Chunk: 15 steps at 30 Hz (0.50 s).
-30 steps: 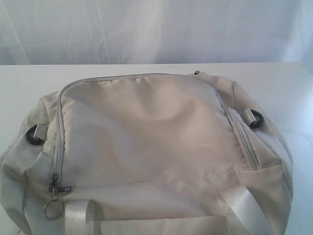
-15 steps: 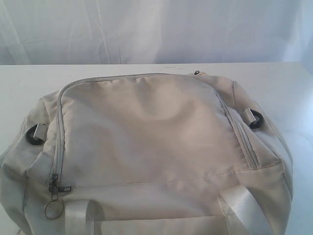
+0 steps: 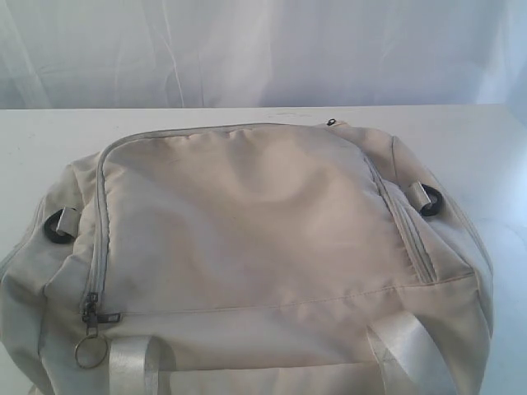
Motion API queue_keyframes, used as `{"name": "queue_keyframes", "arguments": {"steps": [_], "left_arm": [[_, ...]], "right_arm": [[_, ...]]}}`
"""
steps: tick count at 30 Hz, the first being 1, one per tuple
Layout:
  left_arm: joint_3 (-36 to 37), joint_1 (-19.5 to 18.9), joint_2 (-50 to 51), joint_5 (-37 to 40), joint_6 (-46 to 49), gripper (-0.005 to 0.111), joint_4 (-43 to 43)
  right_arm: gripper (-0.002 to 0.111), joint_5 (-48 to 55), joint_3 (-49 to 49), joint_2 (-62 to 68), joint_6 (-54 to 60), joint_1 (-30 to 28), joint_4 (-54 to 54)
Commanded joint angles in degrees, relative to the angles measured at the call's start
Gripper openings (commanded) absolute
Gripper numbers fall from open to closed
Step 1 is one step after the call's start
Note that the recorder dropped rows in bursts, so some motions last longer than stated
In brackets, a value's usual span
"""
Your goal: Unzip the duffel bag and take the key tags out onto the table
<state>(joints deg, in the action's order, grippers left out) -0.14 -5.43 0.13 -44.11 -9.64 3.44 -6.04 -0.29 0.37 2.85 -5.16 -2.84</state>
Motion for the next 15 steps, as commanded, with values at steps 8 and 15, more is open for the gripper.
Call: {"name": "queue_keyframes", "arguments": {"steps": [8,15], "left_arm": [[-14.59,0.08,0.71,34.87,-10.92,0.000,-5.57],[-33.97,1.66,13.53,69.64,1.41,0.000,-4.24]], "right_arm": [[0.000,9.14,-4.37,-0.37,-25.46,0.11,-0.06],[0.000,27.95,-19.06,9.49,-15.32,0.11,-3.21]]}}
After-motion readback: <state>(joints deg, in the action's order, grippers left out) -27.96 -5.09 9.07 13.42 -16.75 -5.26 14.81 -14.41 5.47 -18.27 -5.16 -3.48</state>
